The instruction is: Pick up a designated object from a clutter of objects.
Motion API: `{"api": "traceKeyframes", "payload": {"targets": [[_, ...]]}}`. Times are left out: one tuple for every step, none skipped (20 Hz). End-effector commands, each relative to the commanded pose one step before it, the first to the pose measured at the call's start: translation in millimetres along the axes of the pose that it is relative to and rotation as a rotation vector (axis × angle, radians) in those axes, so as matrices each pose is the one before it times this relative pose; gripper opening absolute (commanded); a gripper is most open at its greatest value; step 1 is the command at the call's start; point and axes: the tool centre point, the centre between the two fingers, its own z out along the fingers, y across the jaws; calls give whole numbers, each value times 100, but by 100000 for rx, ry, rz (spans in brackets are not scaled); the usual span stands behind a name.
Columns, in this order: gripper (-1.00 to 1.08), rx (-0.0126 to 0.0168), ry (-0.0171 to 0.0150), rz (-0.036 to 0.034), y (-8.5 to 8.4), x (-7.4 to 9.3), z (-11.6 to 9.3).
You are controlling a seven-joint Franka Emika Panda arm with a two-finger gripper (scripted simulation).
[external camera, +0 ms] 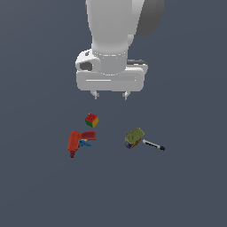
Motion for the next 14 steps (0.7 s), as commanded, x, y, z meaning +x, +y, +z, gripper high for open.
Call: {"api": "traceKeyframes", "payload": {"targets": [[100,0,0,0,1,0,0],[100,-41,95,-150,-30,14,-32],[100,-112,268,-422,-75,44,-89],[100,-182,434,-685,-123,71,-145],[100,-249,591,-936,-165,97,-199],[100,-312,734,-1173,-205,122,-251],[100,-340,789,-1277,-217,132,-274],[100,-266,610,-1006,-165,102,-217],[100,-183,416,-707,-109,69,-153],[100,-105,235,-421,-58,38,-92],[100,-35,78,-162,-20,9,-36],[100,29,-65,96,26,-9,23],[100,56,-122,251,25,-19,54],[100,38,-76,297,-4,1,66]]}}
